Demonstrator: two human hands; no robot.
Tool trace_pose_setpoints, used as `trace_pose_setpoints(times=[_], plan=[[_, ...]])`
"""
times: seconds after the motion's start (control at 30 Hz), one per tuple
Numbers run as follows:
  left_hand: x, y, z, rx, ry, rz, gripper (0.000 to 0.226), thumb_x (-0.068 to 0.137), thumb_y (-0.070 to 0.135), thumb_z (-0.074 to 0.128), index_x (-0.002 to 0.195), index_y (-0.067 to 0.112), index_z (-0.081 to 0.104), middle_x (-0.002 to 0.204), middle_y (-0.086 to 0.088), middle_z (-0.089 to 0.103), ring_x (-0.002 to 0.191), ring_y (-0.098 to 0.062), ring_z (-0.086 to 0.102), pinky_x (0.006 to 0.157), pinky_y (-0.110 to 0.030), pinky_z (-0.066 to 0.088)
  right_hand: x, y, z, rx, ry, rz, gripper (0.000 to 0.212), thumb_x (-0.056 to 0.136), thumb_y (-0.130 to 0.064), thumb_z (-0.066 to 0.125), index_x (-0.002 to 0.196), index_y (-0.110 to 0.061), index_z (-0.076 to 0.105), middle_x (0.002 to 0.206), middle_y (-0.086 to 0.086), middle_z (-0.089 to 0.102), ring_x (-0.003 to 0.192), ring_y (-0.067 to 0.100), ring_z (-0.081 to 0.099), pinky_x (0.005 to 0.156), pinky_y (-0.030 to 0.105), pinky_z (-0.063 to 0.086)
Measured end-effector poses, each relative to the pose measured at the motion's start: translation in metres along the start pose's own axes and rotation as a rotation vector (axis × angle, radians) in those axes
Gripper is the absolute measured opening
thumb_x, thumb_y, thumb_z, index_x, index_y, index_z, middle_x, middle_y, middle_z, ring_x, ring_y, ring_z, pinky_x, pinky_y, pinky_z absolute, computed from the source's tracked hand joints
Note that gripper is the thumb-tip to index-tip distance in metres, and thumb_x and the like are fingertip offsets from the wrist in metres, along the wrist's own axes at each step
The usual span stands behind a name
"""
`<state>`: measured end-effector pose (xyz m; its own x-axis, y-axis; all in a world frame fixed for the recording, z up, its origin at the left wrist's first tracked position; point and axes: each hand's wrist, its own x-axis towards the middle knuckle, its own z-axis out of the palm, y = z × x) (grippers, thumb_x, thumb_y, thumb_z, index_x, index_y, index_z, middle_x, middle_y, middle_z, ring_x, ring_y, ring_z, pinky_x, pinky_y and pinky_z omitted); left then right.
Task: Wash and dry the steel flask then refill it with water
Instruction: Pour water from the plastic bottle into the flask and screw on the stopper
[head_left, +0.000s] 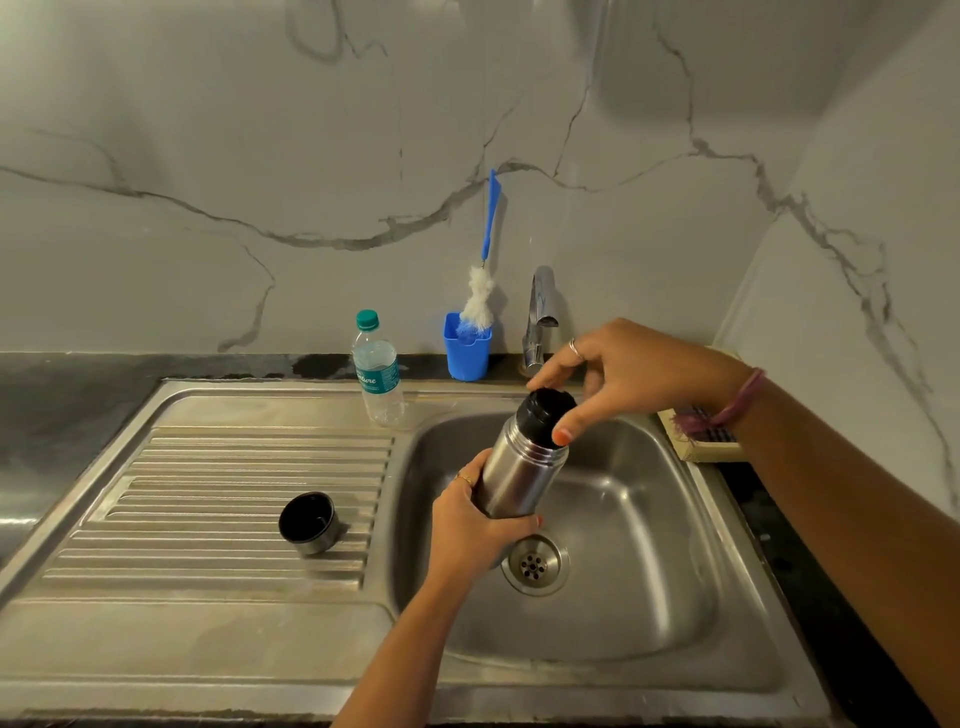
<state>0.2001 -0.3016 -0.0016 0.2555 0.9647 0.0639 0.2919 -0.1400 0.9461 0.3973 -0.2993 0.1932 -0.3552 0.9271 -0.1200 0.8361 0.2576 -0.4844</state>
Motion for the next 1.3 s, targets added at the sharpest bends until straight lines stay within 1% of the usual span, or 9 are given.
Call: trace_pose_setpoints(times=[0.13, 0.27, 0.37, 0.5, 0.63, 0.7, 0.93, 1.07, 1.3], plan=[[-0.001, -0.001, 0.002, 0.002, 0.002, 0.002, 0.078, 0.055, 0.021, 0.095, 0.113, 0.051, 0.052, 0.108, 0.019, 0.066, 0.097, 0.004, 0.062, 0.078, -0.012, 0.048, 0.009, -0.004, 0.006, -0.227, 0.111, 0.152, 0.076, 0.051, -0.085, 0.051, 0.101, -0.028, 0.066, 0.081, -0.011, 0.066, 0.071, 0.004, 0.06, 0.066, 0.021, 0.045], [0.001, -0.003, 0.002, 0.004, -0.004, -0.008, 0.08, 0.055, 0.023, 0.095, 0.115, 0.052, 0.051, 0.109, 0.019, 0.066, 0.097, 0.006, 0.061, 0.077, -0.011, 0.048, 0.002, 0.005, -0.003, 0.103, -0.164, 0.038, 0.074, 0.069, -0.047, 0.08, 0.135, -0.038, 0.048, 0.118, -0.018, 0.061, 0.088, 0.005, 0.066, 0.082, 0.016, 0.049], [0.002, -0.002, 0.002, 0.012, -0.008, -0.004, 0.081, 0.055, 0.021, 0.095, 0.113, 0.053, 0.049, 0.11, 0.019, 0.065, 0.098, 0.004, 0.061, 0.077, -0.009, 0.047, 0.006, 0.004, 0.006, 0.056, -0.054, 0.041, 0.053, 0.066, -0.051, 0.08, 0.113, -0.033, 0.063, 0.09, -0.014, 0.067, 0.074, 0.003, 0.064, 0.068, 0.012, 0.047], [0.002, -0.001, 0.002, 0.002, -0.017, -0.001, 0.08, 0.055, 0.021, 0.095, 0.113, 0.053, 0.049, 0.11, 0.02, 0.064, 0.098, 0.004, 0.061, 0.076, -0.01, 0.047, 0.011, -0.001, 0.015, -0.327, 0.123, 0.167, 0.086, 0.048, -0.091, 0.042, 0.101, -0.026, 0.059, 0.075, -0.01, 0.06, 0.069, 0.006, 0.057, 0.066, 0.025, 0.047], [0.004, -0.001, 0.001, 0.004, -0.003, 0.004, 0.079, 0.055, 0.018, 0.095, 0.109, 0.054, 0.051, 0.105, 0.02, 0.065, 0.094, 0.008, 0.06, 0.075, -0.009, 0.048, 0.003, 0.005, 0.002, 0.008, -0.105, 0.051, 0.075, 0.067, -0.06, 0.075, 0.133, -0.038, 0.048, 0.114, -0.02, 0.06, 0.103, -0.003, 0.057, 0.092, 0.018, 0.045], [0.004, -0.001, 0.001, -0.001, -0.006, 0.003, 0.079, 0.055, 0.018, 0.095, 0.108, 0.055, 0.05, 0.105, 0.02, 0.065, 0.094, 0.007, 0.061, 0.074, -0.008, 0.047, 0.003, 0.008, 0.002, 0.001, -0.085, -0.003, 0.064, 0.068, -0.046, 0.081, 0.127, -0.038, 0.055, 0.106, -0.021, 0.064, 0.093, -0.008, 0.058, 0.083, 0.013, 0.044], [0.003, -0.006, 0.0, -0.025, -0.028, -0.017, 0.081, 0.053, 0.024, 0.096, 0.118, 0.048, 0.053, 0.108, 0.016, 0.067, 0.094, 0.004, 0.063, 0.076, -0.012, 0.049, 0.01, 0.004, 0.017, -0.334, 0.104, 0.069, 0.075, 0.057, -0.081, 0.063, 0.112, -0.031, 0.056, 0.084, -0.014, 0.064, 0.073, 0.004, 0.057, 0.065, 0.022, 0.043], [0.006, -0.01, -0.006, -0.036, -0.076, -0.003, 0.079, 0.053, 0.026, 0.095, 0.122, 0.039, 0.058, 0.106, 0.012, 0.07, 0.094, -0.001, 0.066, 0.081, -0.022, 0.055, 0.009, 0.016, 0.02, -0.523, 0.1, -0.201, 0.083, 0.075, -0.079, 0.049, 0.145, -0.044, 0.022, 0.135, -0.015, 0.049, 0.107, 0.008, 0.057, 0.083, 0.024, 0.048], [0.01, -0.004, -0.016, 0.015, -0.191, 0.072, 0.077, 0.053, 0.02, 0.096, 0.117, 0.042, 0.06, 0.105, 0.017, 0.071, 0.098, -0.005, 0.066, 0.086, -0.024, 0.055, 0.018, 0.035, 0.04, -0.708, 0.32, -0.661, 0.044, 0.087, -0.061, 0.045, 0.109, -0.023, 0.054, 0.079, -0.003, 0.058, 0.06, 0.012, 0.054, 0.047, 0.02, 0.037]])
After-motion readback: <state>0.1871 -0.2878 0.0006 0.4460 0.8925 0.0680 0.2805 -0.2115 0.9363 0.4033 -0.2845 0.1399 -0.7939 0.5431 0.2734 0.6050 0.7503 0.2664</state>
